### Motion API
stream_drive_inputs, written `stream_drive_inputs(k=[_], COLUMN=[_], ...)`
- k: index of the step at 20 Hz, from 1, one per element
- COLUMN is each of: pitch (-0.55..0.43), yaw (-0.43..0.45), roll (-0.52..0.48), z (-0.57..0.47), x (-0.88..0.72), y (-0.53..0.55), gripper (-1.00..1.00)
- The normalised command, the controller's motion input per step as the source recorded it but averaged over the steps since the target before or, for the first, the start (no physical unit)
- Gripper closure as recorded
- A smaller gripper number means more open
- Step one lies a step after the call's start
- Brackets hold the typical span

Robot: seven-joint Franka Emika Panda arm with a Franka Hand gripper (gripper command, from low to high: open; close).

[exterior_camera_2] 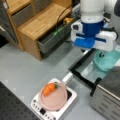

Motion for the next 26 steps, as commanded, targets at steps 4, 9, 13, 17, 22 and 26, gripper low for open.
stream_drive_inputs(k=[4, 9, 13, 17, 22, 26], pitch=[0.083, 0.141, 0.188, 0.236, 0.279, 0.317], yaw=[0.015, 0.051, 0.035, 0.030, 0.028, 0.009], roll=[-0.266, -0.179, -0.183, -0.169, -0.178, -0.162], z=[0.22, 0.27, 0.33, 0.39, 0.35, 0.28], x=[0.45, 0.60, 0.59, 0.62, 0.65, 0.50], y=[-0.05, -0.18, -0.24, -0.21, -0.18, -0.07], gripper=[-1.00, -1.00, -1.00, -1.00, -1.00, -1.00])
